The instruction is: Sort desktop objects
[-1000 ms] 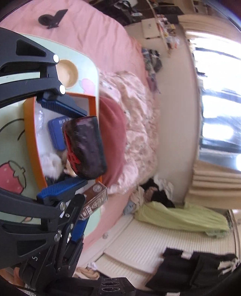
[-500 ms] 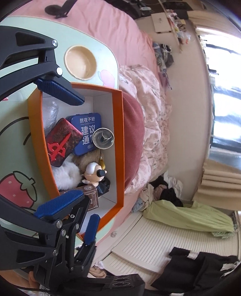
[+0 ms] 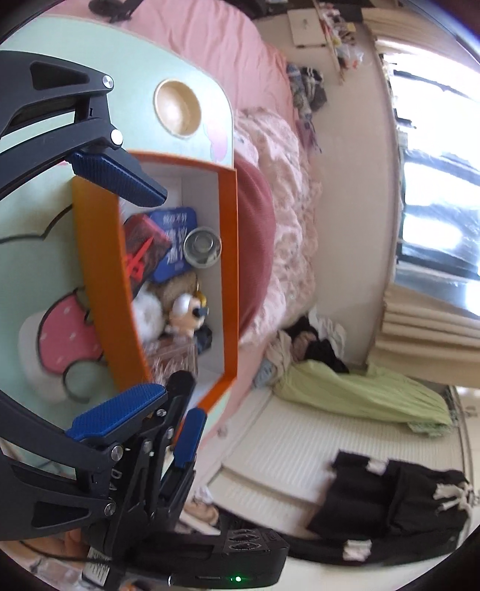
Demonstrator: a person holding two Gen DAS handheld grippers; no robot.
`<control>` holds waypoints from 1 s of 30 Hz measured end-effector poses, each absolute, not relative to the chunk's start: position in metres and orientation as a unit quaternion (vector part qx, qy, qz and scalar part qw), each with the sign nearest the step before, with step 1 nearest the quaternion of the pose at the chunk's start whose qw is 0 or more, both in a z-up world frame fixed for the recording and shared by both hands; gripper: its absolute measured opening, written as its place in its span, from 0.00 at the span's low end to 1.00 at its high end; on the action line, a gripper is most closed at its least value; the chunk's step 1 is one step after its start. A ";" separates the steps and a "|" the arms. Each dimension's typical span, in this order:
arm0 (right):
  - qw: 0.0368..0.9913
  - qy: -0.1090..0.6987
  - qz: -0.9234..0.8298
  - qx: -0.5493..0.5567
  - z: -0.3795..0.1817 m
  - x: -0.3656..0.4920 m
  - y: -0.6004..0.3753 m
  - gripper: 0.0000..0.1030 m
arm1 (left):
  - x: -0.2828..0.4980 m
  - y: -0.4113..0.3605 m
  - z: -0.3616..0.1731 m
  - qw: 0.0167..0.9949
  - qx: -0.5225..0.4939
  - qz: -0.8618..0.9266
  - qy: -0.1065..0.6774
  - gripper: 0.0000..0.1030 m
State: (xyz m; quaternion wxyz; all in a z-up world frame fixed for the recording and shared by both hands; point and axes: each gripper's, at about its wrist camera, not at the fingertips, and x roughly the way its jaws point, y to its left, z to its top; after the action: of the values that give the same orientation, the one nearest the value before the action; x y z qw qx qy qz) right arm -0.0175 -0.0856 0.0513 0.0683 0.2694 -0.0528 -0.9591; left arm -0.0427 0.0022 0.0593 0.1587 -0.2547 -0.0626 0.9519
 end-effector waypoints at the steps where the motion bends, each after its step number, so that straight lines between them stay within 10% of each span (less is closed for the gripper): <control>1: 0.067 -0.054 -0.962 0.257 0.054 -0.008 -0.085 0.61 | -0.033 0.002 0.061 0.160 -0.249 0.953 -0.063 0.94; 20: -0.019 -0.006 -0.941 0.337 -0.003 0.022 -0.106 0.99 | 0.000 0.010 0.000 0.038 -0.336 0.941 0.011 1.00; 30: -0.010 -0.004 -0.943 0.334 -0.004 0.018 -0.102 0.99 | -0.006 0.008 0.001 0.049 -0.338 0.940 0.010 1.00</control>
State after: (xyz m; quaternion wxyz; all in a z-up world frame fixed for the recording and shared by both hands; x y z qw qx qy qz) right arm 0.0184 -0.1019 -0.0040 -0.0104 0.3336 -0.0037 -0.9427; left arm -0.0061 0.0075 0.0008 0.0488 -0.3378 0.0095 0.9399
